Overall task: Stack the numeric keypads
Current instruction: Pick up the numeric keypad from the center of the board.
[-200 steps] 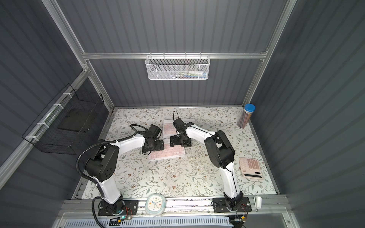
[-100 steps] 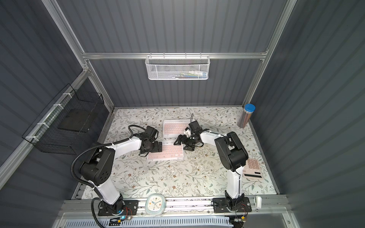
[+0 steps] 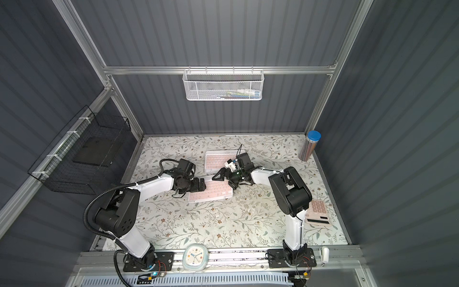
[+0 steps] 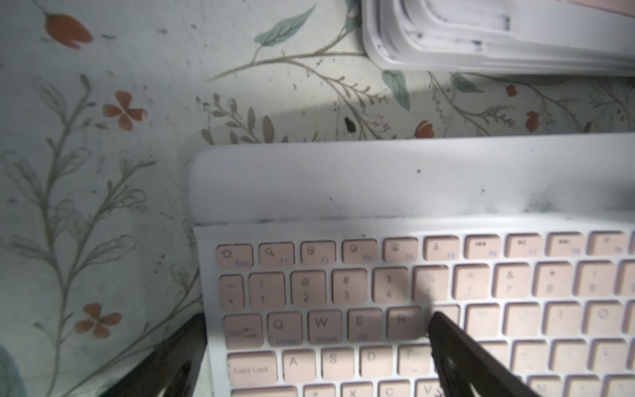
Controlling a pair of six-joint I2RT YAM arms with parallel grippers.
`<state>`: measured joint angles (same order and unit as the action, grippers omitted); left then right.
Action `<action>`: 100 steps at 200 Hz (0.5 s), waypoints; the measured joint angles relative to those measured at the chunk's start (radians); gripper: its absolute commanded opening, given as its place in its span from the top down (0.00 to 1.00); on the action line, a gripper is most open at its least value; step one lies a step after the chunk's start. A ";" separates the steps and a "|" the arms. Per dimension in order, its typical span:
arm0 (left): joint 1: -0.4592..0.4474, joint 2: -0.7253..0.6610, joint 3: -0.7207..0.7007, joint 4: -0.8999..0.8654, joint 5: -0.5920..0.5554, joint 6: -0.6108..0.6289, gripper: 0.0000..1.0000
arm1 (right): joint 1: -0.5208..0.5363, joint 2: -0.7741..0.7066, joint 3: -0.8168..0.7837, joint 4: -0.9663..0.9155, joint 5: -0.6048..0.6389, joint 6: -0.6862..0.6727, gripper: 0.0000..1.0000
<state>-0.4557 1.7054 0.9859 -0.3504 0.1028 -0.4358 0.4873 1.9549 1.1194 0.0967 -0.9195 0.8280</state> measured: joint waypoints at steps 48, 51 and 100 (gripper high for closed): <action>0.019 -0.005 -0.010 0.015 0.042 0.016 0.01 | -0.003 -0.030 0.004 -0.121 0.041 -0.066 0.16; 0.020 -0.006 -0.011 0.016 0.045 0.016 0.01 | -0.003 -0.035 0.005 -0.137 0.050 -0.075 0.17; 0.025 -0.013 -0.023 0.034 0.052 0.018 0.01 | -0.016 -0.122 0.006 -0.294 0.121 -0.165 0.18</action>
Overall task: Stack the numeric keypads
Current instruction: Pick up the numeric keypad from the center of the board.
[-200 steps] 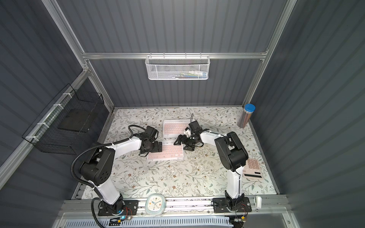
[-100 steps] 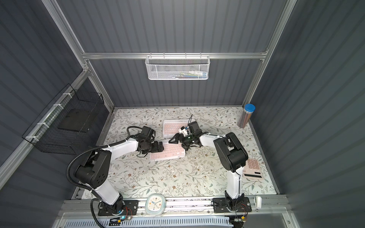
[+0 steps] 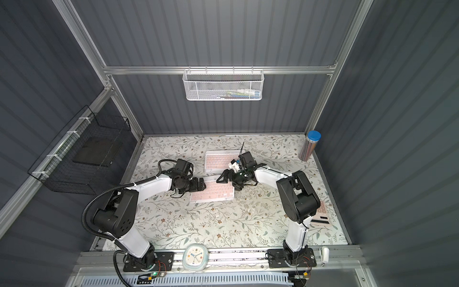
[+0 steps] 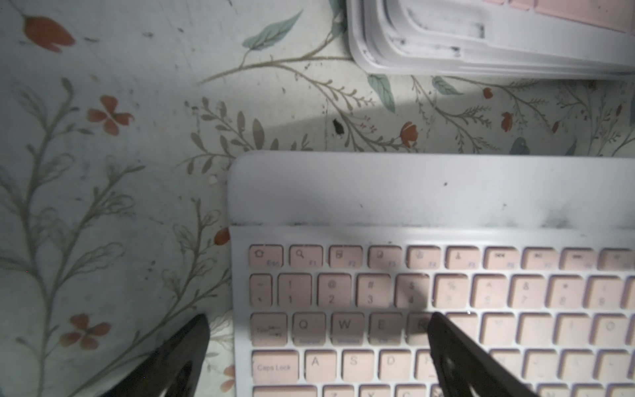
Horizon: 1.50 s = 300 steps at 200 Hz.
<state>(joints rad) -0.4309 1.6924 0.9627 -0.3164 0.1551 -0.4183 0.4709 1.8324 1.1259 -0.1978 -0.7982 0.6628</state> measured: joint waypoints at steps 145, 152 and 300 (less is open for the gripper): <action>0.002 -0.007 -0.014 0.034 0.026 -0.015 0.01 | -0.034 -0.055 -0.092 0.064 0.024 0.082 0.63; 0.003 -0.010 -0.017 0.033 0.026 -0.016 0.01 | -0.034 -0.055 -0.095 0.072 0.024 0.089 0.65; 0.102 -0.235 -0.023 -0.015 0.044 -0.065 0.00 | -0.056 -0.081 -0.108 0.190 -0.098 0.194 1.00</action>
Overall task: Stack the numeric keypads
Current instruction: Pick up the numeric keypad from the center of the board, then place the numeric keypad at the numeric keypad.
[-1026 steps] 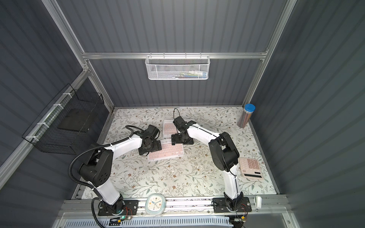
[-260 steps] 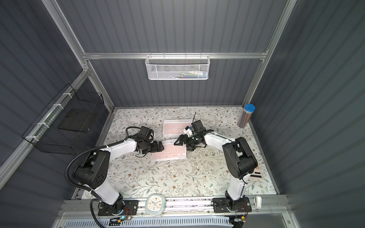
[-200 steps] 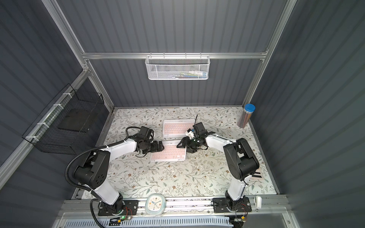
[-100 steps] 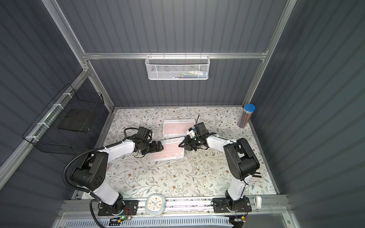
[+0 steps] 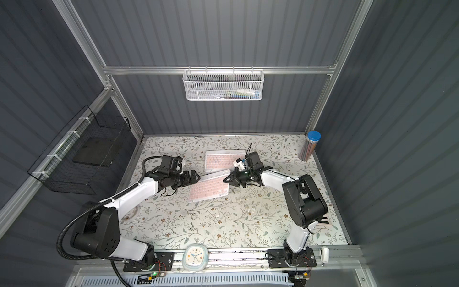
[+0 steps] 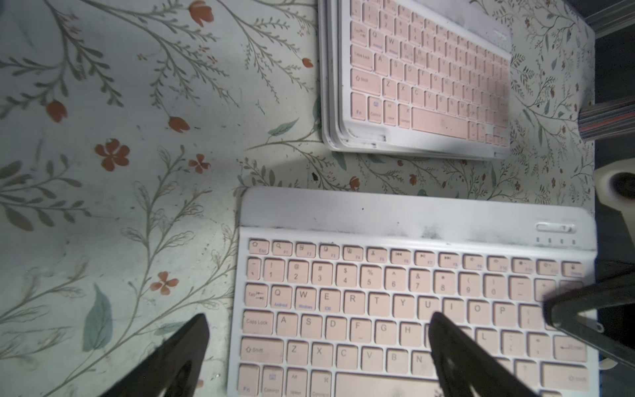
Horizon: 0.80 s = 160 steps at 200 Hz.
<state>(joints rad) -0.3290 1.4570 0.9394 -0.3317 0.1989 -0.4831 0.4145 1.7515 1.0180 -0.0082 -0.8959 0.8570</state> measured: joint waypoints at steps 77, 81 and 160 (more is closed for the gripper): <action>0.041 -0.007 0.013 0.036 0.032 -0.063 0.00 | -0.056 -0.094 0.022 0.004 -0.077 0.026 1.00; 0.041 -0.005 0.013 0.044 0.042 -0.067 0.00 | -0.058 -0.093 0.024 0.006 -0.082 0.030 1.00; 0.040 0.119 0.103 0.190 0.230 -0.151 0.00 | -0.101 0.004 0.155 0.010 -0.160 0.027 1.00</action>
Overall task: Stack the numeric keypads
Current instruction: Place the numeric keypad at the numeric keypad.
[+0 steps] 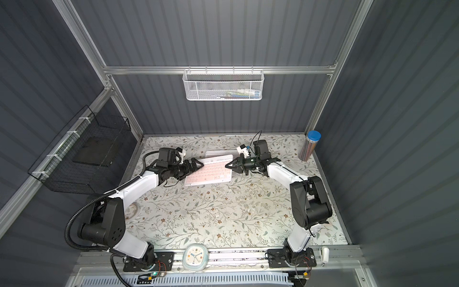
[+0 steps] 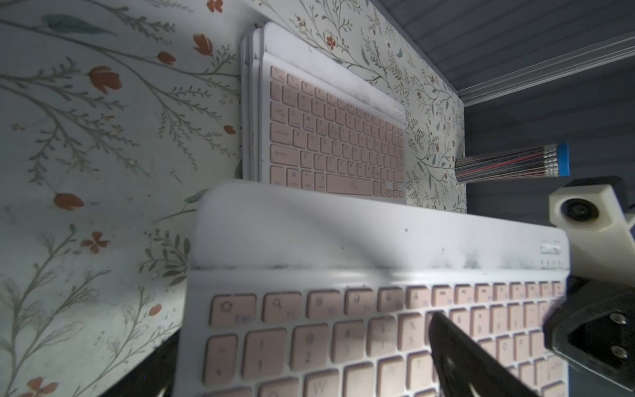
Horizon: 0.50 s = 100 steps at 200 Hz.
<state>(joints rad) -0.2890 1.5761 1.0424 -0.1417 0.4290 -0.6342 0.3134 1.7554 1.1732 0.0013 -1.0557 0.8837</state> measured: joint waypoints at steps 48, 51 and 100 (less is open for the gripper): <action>-0.024 0.086 0.137 -0.018 -0.055 0.021 0.00 | -0.060 0.147 0.172 -0.088 -0.073 -0.100 1.00; -0.027 0.094 0.146 -0.021 -0.061 0.023 0.00 | -0.064 0.157 0.187 -0.101 -0.076 -0.113 1.00; -0.081 0.262 0.285 -0.038 -0.130 0.054 0.00 | -0.117 0.294 0.416 -0.351 -0.082 -0.303 1.00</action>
<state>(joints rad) -0.3702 1.8378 1.3273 -0.1799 0.2985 -0.5800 0.1959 2.0491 1.5894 -0.3500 -1.1381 0.5808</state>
